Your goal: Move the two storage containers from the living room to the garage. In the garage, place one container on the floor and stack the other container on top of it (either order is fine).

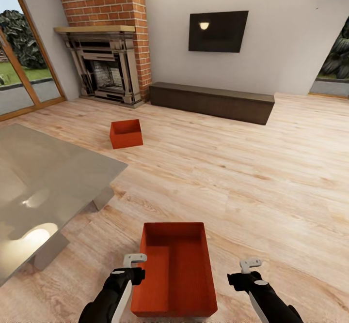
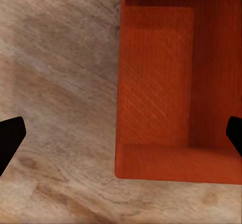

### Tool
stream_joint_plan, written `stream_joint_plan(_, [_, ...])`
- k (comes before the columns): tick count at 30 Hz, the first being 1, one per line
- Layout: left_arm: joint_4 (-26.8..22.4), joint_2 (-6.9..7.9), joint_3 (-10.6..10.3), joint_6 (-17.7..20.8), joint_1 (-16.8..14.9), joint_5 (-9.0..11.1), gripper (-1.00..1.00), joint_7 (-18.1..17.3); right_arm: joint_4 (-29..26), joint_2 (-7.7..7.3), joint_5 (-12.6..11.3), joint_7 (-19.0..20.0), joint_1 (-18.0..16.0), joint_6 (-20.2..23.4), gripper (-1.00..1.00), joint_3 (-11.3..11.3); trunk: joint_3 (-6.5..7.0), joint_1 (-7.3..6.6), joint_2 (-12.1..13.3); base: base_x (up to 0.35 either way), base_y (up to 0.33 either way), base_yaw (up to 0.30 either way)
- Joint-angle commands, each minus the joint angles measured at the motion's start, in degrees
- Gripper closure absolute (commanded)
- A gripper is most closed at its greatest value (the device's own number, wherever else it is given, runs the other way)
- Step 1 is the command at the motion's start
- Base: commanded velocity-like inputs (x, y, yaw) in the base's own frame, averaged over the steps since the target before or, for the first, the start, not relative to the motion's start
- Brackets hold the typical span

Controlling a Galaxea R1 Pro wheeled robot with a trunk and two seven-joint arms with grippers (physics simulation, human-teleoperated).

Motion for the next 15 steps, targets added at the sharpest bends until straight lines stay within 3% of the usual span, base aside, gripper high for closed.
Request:
stream_joint_plan(1, [-0.1,-0.04,0.1,0.3,0.0,-0.3,-1.0,0.0,-0.1,0.0,0.5,0.1,0.0,0.4,-1.0,0.0,-0.28,0.22,-0.4,0.0,0.0,0.0])
stream_joint_plan(15, [-0.2,0.13,0.1,0.1,0.0,-0.3,-1.0,0.2,-0.1,0.1,0.5,0.1,0.0,-0.5,-1.0,0.1,-2.88,3.29,-6.1,0.0,0.0,0.0])
